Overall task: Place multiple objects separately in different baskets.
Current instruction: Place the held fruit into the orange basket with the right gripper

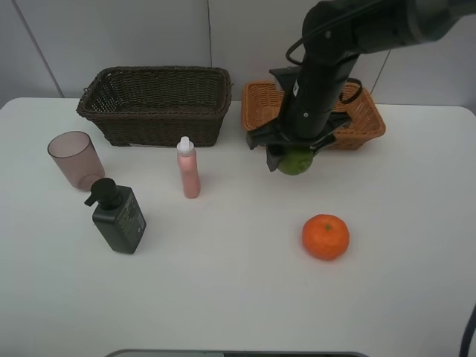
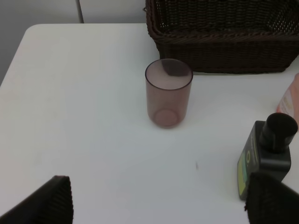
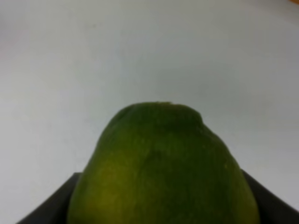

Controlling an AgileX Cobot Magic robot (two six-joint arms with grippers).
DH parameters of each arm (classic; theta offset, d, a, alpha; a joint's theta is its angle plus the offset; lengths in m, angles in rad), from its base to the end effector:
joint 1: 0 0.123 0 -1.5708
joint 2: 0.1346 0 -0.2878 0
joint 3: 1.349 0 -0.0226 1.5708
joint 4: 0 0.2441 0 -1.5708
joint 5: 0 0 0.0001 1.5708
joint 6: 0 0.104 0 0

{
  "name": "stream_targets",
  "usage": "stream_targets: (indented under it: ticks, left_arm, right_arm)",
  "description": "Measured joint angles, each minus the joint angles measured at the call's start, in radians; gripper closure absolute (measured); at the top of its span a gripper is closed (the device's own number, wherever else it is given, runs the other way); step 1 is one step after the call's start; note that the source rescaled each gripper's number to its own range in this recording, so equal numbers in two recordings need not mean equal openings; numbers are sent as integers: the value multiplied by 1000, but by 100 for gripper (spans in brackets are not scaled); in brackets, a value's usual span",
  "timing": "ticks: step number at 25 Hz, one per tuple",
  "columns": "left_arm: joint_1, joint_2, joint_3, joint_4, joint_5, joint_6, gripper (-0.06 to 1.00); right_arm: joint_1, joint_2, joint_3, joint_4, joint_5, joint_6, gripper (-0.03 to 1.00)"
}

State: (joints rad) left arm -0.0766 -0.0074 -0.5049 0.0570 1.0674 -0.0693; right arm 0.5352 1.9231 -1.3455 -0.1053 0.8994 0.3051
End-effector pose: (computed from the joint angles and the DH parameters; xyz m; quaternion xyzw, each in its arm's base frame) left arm -0.0036 0.0055 0.2690 0.0017 0.8514 -0.0098 0.5244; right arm 0.3308 0.1862 0.1804 -0.1429 0.9846 -0.0034 0.1003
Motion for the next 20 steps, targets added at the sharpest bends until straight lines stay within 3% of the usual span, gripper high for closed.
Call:
stream_targets:
  ticks: [9, 20]
  left_arm:
    - [0, 0, 0, 0, 0, 0, -1]
    - [0, 0, 0, 0, 0, 0, -1]
  right_arm:
    - [-151, -27, -66, 12, 25, -6, 95]
    - [-217, 87, -364, 11, 28, -7, 95]
